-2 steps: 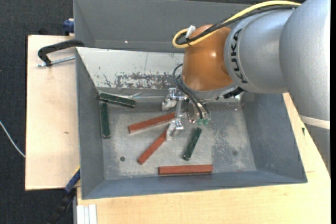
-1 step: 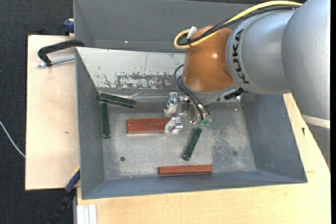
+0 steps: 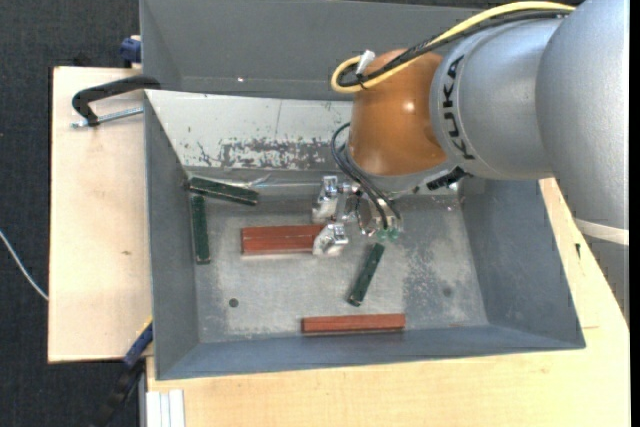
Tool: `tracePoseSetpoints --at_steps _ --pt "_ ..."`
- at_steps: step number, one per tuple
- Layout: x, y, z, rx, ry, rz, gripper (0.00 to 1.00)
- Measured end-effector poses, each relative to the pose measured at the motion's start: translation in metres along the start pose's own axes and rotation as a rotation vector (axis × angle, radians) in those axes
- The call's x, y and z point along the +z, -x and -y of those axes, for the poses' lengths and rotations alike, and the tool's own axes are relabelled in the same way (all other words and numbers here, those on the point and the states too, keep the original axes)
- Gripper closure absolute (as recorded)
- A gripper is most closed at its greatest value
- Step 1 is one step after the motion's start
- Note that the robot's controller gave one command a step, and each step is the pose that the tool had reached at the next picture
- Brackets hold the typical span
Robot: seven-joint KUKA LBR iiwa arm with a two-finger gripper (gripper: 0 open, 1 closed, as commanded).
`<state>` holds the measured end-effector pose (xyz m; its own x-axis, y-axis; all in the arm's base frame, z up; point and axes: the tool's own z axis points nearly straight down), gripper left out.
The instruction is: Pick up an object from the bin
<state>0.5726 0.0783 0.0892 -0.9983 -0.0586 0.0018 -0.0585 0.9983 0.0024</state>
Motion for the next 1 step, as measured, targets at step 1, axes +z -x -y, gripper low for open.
tracePoseSetpoints --at_steps 1 --pt "0.0000 0.0000 0.0000 0.000 0.000 0.000 1.00"
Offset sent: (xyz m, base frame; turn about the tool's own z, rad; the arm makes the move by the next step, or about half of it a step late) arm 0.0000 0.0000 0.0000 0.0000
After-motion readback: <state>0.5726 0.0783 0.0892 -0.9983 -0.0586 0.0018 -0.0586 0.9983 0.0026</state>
